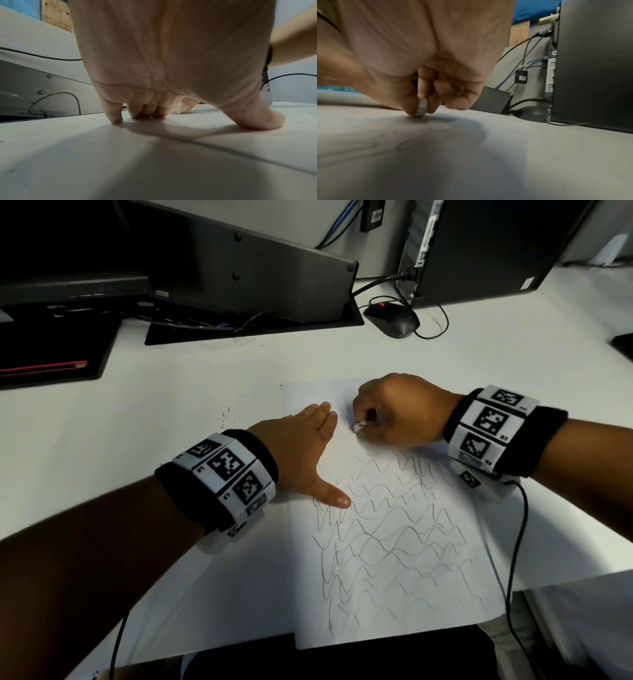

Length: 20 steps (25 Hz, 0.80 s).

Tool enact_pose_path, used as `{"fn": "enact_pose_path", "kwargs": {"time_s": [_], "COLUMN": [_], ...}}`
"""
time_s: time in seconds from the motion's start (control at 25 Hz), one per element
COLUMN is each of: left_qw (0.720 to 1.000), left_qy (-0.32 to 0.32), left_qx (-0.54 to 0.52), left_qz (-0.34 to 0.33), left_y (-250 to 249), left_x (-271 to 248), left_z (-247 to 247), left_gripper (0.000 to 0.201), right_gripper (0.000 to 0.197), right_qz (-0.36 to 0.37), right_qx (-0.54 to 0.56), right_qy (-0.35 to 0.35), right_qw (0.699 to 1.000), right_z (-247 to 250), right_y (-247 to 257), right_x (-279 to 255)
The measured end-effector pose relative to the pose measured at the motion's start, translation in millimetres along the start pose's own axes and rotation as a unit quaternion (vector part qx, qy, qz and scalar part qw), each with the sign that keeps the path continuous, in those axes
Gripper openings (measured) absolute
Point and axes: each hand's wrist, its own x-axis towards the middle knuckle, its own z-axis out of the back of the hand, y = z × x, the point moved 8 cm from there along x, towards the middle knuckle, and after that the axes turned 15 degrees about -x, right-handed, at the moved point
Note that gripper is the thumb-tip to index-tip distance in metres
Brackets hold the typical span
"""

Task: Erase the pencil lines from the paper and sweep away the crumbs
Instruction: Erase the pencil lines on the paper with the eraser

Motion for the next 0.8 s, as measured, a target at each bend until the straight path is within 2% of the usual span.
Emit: {"fn": "enact_pose_path", "kwargs": {"time_s": [0.04, 0.16, 0.2, 0.32, 0.36, 0.48, 0.56, 0.72, 0.8], "left_qw": [1.000, 1.000, 1.000, 1.000, 1.000, 1.000, 1.000, 1.000, 0.999], "left_qy": [-0.001, -0.001, -0.002, 0.003, 0.003, -0.003, -0.006, 0.015, 0.026], "left_qx": [0.002, -0.004, -0.004, -0.001, 0.002, 0.002, -0.002, 0.001, 0.005], "left_qz": [0.000, -0.003, -0.002, -0.001, -0.001, -0.002, 0.001, 0.021, 0.034], "left_y": [0, 2, 3, 3, 3, 4, 5, 17, 21], "left_x": [0, 0, 0, 0, 0, 0, 0, -12, -18], "left_z": [0, 0, 0, -1, -1, -2, -1, -3, -2], "left_gripper": [0.132, 0.133, 0.133, 0.134, 0.134, 0.134, 0.134, 0.137, 0.137], "right_gripper": [0.009, 0.010, 0.010, 0.008, 0.008, 0.008, 0.008, 0.011, 0.009], "right_qz": [0.007, 0.102, 0.098, 0.014, 0.008, 0.082, 0.099, 0.028, 0.012], "right_qx": [0.004, 0.045, 0.047, 0.003, -0.011, 0.015, 0.060, 0.120, 0.136], "right_qy": [0.004, 0.082, 0.087, 0.007, -0.002, 0.061, 0.083, -0.003, -0.013], "right_qw": [1.000, 0.990, 0.990, 1.000, 1.000, 0.995, 0.990, 0.992, 0.991], "right_z": [-3, -15, -15, -2, -2, -16, -17, -10, -14], "right_y": [1, 34, 32, 1, -1, 28, 32, -1, -3], "right_x": [-2, -15, -15, -1, -1, -12, -17, -5, -2]}}
